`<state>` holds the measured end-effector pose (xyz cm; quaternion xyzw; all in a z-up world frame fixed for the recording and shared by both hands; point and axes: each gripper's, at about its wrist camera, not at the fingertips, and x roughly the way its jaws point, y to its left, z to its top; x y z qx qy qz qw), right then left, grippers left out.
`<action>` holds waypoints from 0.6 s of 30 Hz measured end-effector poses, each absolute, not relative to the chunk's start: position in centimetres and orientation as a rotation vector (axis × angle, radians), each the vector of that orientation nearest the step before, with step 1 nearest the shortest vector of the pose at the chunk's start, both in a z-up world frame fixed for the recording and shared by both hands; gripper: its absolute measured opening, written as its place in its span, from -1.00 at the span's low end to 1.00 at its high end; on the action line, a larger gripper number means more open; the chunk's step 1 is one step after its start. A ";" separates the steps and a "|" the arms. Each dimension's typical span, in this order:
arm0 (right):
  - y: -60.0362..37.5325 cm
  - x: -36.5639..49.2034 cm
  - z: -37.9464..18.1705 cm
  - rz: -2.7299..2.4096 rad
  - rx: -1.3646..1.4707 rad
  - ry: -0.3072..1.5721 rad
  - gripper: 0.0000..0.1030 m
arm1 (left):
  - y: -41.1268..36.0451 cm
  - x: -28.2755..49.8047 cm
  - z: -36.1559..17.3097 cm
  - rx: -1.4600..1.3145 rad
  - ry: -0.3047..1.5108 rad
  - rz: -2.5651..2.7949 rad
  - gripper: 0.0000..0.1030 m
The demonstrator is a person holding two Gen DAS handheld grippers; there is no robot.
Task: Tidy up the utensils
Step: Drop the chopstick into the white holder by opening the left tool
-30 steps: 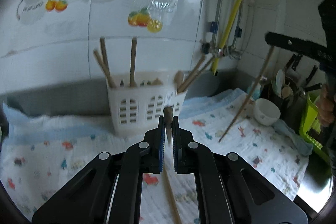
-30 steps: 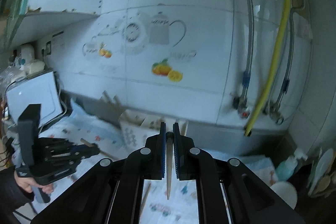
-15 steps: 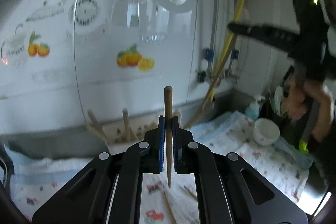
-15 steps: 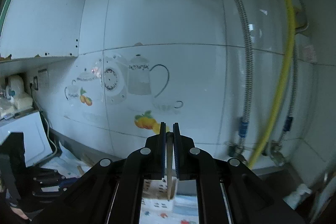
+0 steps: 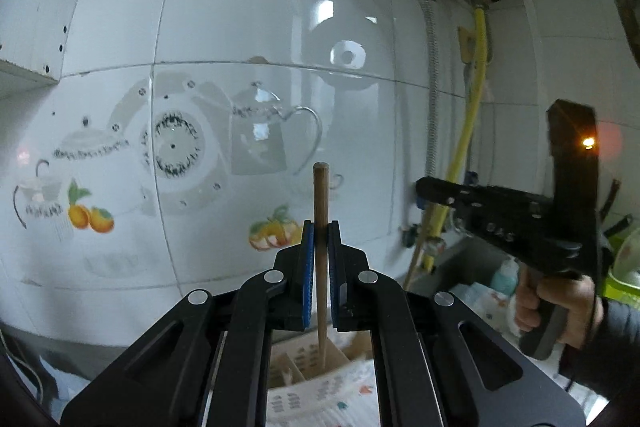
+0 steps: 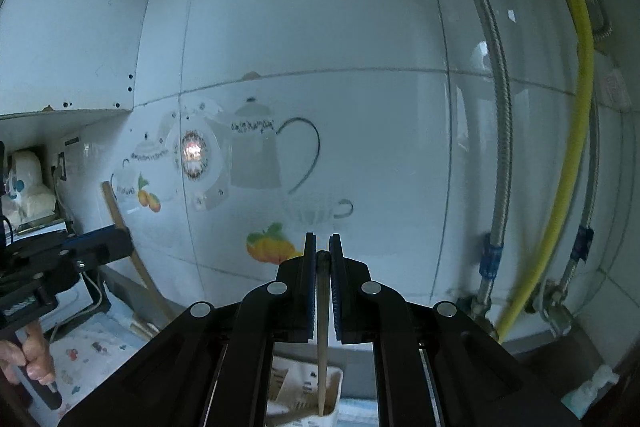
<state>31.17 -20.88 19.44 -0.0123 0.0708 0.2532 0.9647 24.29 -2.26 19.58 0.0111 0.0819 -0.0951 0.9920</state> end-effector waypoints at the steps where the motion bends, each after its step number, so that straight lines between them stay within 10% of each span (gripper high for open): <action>1: -20.7 31.2 19.7 0.519 -0.028 0.136 -0.87 | -2.2 24.6 19.6 0.024 0.163 -0.185 -0.90; 18: -19.1 34.3 15.4 0.538 -0.029 0.245 -0.87 | 1.0 28.2 15.1 -0.021 0.296 -0.119 -0.89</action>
